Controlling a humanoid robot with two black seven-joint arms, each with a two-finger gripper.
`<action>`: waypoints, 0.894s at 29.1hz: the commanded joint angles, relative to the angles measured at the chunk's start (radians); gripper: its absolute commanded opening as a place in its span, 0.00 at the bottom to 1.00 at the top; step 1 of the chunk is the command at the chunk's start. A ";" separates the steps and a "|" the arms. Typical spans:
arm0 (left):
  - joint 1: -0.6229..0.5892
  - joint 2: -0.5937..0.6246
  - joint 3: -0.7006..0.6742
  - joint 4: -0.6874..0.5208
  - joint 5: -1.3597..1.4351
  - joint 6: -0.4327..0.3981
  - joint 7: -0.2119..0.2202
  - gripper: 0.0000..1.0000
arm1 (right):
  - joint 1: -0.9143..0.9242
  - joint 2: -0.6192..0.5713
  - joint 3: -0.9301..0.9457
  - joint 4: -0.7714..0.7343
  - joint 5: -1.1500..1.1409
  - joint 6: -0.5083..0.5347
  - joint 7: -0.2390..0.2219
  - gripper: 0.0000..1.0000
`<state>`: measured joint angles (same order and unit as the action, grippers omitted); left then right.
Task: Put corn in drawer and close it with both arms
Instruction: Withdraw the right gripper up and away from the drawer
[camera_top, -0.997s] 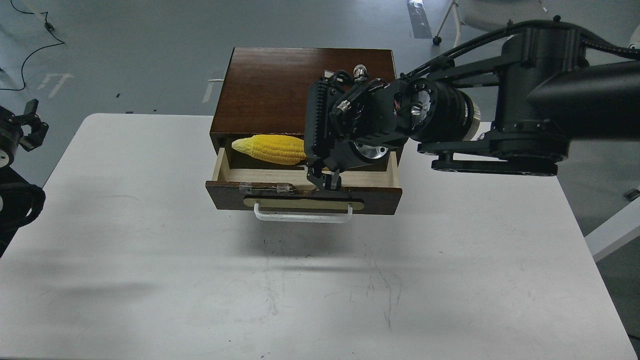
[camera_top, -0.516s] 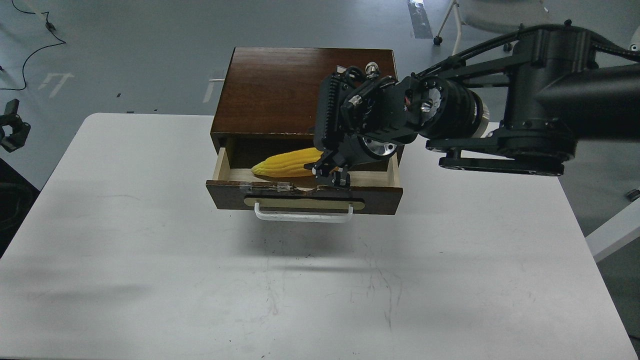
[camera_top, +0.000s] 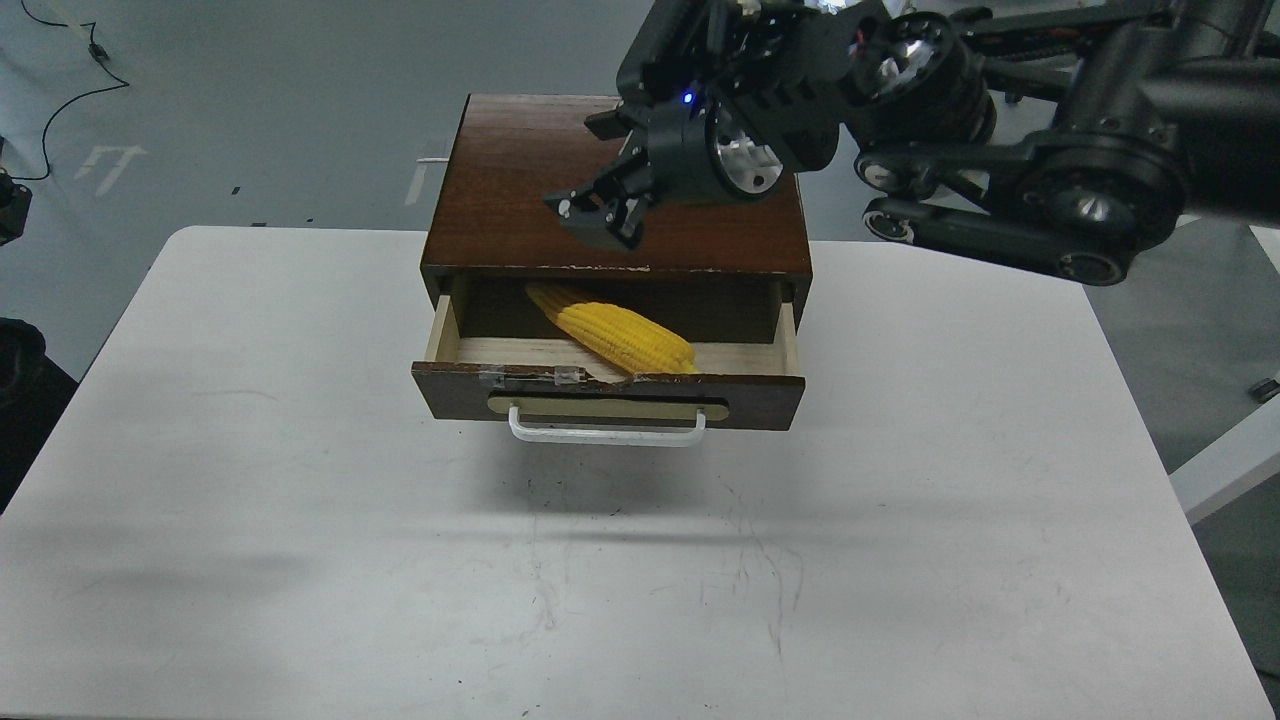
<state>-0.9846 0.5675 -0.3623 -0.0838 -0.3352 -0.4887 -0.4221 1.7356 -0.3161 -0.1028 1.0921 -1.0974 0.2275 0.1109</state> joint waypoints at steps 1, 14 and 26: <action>-0.083 -0.032 0.080 -0.010 0.042 0.000 -0.017 0.20 | -0.011 -0.095 0.052 -0.116 0.302 0.032 0.006 0.99; -0.342 -0.094 0.266 -0.019 0.449 0.000 -0.061 0.00 | -0.246 -0.362 0.227 -0.260 0.988 0.135 -0.011 0.99; -0.488 -0.228 0.261 -0.416 0.815 0.000 -0.056 0.00 | -0.508 -0.423 0.394 -0.319 1.222 0.136 0.003 1.00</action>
<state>-1.4644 0.3790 -0.0976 -0.3404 0.3656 -0.4886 -0.4812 1.2971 -0.7341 0.2505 0.7784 0.1177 0.3619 0.1106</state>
